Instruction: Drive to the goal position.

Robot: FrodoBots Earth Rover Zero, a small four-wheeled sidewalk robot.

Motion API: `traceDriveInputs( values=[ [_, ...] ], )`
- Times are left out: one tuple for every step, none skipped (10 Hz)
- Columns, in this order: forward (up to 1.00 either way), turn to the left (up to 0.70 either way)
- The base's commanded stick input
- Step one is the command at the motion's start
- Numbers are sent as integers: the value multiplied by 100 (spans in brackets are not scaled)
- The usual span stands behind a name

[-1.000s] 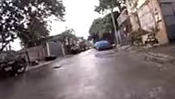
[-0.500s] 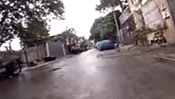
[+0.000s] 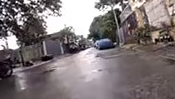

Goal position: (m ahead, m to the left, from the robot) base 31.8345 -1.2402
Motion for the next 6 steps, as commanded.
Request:
traceDriveInputs(
  values=[
    [100,0],
    [100,0],
    [100,0],
    [100,0],
    [100,25],
    [100,27]
  ],
)
